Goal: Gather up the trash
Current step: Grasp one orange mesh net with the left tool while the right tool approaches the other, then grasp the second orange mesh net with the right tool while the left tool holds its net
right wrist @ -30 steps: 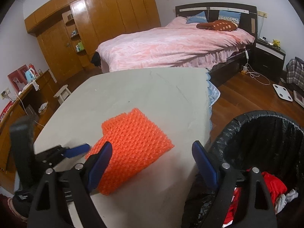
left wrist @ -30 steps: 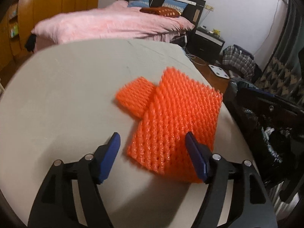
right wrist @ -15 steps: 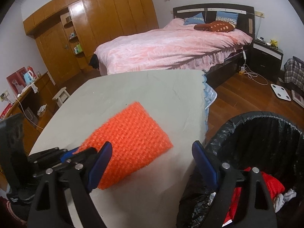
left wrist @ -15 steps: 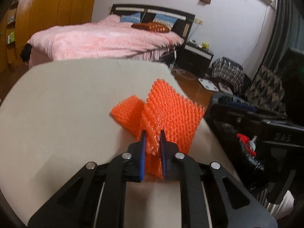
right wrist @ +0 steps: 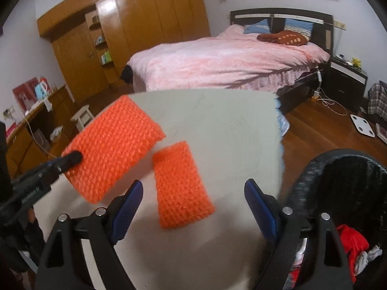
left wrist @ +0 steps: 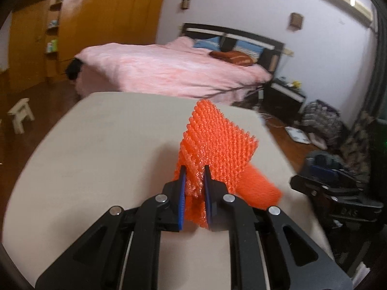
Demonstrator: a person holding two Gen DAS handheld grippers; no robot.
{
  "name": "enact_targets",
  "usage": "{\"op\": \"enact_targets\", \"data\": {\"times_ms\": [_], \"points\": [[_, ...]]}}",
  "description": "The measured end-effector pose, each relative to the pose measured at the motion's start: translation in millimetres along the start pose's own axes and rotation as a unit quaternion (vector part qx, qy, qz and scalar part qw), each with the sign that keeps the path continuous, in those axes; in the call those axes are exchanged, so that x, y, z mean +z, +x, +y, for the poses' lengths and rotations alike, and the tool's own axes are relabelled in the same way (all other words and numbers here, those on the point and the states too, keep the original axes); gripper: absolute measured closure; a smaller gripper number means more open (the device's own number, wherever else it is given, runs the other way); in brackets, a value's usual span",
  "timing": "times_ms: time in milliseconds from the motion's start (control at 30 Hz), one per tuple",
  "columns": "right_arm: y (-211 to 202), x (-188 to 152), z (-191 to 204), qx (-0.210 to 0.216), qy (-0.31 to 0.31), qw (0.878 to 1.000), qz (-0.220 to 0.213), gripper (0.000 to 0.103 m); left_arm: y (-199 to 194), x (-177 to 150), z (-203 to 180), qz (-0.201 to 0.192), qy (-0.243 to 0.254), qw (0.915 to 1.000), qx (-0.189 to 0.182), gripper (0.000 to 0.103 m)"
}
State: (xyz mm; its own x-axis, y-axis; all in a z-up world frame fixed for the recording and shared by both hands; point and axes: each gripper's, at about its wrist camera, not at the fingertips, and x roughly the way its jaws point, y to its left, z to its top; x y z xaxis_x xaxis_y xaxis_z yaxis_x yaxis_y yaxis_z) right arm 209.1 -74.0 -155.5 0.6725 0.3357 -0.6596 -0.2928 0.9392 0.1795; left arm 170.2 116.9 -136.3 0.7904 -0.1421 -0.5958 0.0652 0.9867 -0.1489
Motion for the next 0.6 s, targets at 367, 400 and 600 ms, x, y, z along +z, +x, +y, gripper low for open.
{"op": "enact_targets", "data": {"times_ms": [367, 400, 600], "points": [[58, -14, 9, -0.008, -0.014, 0.997, 0.076, 0.027, 10, -10, 36, 0.024, -0.003, 0.9984, 0.051, 0.091], [58, -14, 9, -0.01, -0.015, 0.997, 0.078, 0.03, 12, -10, 36, 0.027, -0.004, 0.9983, 0.052, 0.091], [51, -13, 15, 0.022, -0.031, 0.996, 0.086, 0.079, 19, -8, 36, 0.031, -0.006, 0.9981, 0.052, 0.091]]}}
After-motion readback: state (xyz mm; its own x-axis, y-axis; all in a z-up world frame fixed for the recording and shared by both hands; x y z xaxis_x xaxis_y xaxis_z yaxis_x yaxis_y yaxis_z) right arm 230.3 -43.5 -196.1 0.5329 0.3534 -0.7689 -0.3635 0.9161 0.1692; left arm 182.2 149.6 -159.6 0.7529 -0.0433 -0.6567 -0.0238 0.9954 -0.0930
